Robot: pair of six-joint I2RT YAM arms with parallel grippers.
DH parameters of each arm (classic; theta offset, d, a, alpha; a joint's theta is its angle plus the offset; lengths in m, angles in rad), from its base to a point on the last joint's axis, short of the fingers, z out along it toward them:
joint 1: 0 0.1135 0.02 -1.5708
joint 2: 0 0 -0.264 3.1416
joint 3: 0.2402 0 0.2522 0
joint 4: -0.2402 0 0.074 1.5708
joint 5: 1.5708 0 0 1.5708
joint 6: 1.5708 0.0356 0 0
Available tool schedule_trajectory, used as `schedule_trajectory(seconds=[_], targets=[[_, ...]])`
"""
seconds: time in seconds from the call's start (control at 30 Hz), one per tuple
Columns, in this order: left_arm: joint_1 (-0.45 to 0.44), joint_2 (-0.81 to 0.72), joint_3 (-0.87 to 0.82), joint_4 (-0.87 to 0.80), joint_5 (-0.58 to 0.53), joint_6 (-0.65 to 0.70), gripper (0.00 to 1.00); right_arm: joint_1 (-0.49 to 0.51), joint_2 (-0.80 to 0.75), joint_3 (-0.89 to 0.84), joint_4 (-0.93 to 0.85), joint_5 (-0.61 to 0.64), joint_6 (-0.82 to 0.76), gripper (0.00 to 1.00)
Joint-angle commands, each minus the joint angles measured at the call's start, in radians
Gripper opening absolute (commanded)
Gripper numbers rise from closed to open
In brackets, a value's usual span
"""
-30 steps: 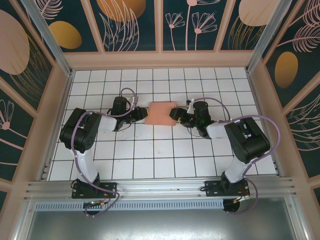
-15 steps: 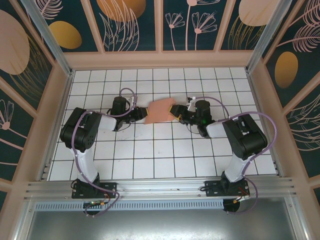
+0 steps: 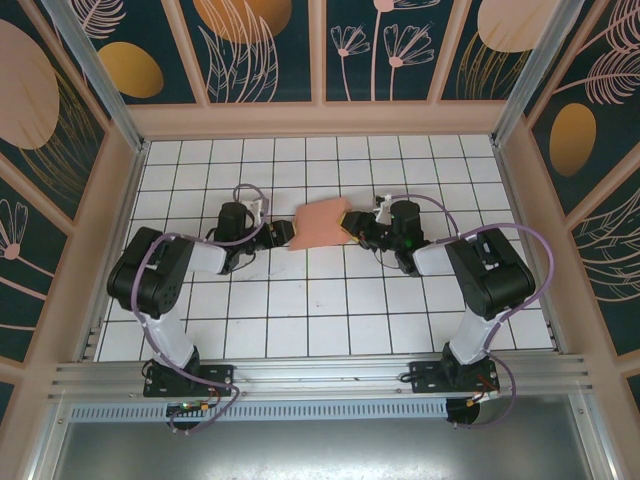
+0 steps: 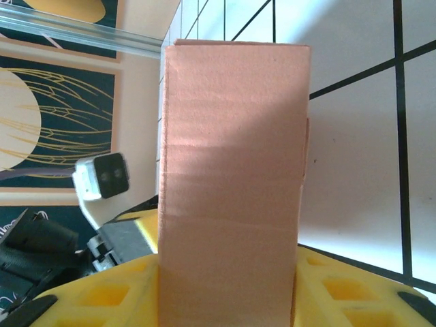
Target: Fold the paper box
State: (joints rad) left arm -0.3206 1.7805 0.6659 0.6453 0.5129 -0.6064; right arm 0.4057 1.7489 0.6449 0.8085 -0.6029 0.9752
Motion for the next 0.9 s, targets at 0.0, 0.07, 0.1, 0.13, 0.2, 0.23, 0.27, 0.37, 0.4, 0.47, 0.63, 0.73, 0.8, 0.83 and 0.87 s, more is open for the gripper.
schedule_trajectory(seconds=[0.0,0.07,0.1,0.13,0.2,0.23,0.27,0.37,0.4,0.47,0.63,0.73,0.8,0.83,0.87], targets=[[-0.001,-0.131,-0.051,0.109,-0.088,0.083,0.84,-0.011,-0.048,-0.008,-0.006,0.005,-0.021,0.44],[-0.007,-0.196,-0.088,0.129,-0.137,0.131,0.98,-0.014,-0.066,-0.012,-0.012,0.008,-0.024,0.44],[-0.017,-0.231,-0.105,0.134,-0.174,0.164,0.99,-0.014,-0.075,-0.013,-0.014,0.007,-0.027,0.44],[-0.029,-0.263,-0.119,0.140,-0.210,0.199,0.99,-0.016,-0.084,-0.014,-0.018,0.006,-0.030,0.44],[-0.079,-0.337,-0.160,0.171,-0.317,0.314,0.99,-0.019,-0.106,-0.013,-0.032,0.008,-0.033,0.43],[-0.108,-0.364,-0.171,0.180,-0.366,0.368,0.99,-0.019,-0.117,-0.013,-0.037,0.008,-0.036,0.43],[-0.137,-0.386,-0.175,0.176,-0.408,0.428,0.99,-0.022,-0.131,-0.013,-0.045,0.006,-0.038,0.44],[-0.190,-0.427,-0.173,0.173,-0.475,0.553,0.99,-0.029,-0.174,-0.008,-0.068,0.006,-0.040,0.43],[-0.204,-0.440,-0.180,0.188,-0.510,0.583,0.99,-0.030,-0.192,-0.005,-0.079,0.006,-0.044,0.43],[-0.225,-0.467,-0.211,0.259,-0.554,0.642,0.99,-0.035,-0.223,0.001,-0.106,0.009,-0.050,0.43],[-0.292,-0.510,-0.282,0.406,-0.666,0.903,0.99,-0.054,-0.287,0.009,-0.153,0.018,-0.052,0.43],[-0.341,-0.512,-0.295,0.408,-0.714,1.085,0.98,-0.063,-0.316,0.011,-0.155,0.015,-0.035,0.43],[-0.362,-0.515,-0.303,0.412,-0.730,1.163,0.98,-0.064,-0.335,0.015,-0.157,0.014,-0.027,0.43],[-0.375,-0.512,-0.304,0.416,-0.747,1.197,0.98,-0.066,-0.342,0.016,-0.159,0.015,-0.023,0.43],[-0.392,-0.505,-0.305,0.427,-0.775,1.246,0.98,-0.067,-0.351,0.018,-0.162,0.018,-0.013,0.43]])
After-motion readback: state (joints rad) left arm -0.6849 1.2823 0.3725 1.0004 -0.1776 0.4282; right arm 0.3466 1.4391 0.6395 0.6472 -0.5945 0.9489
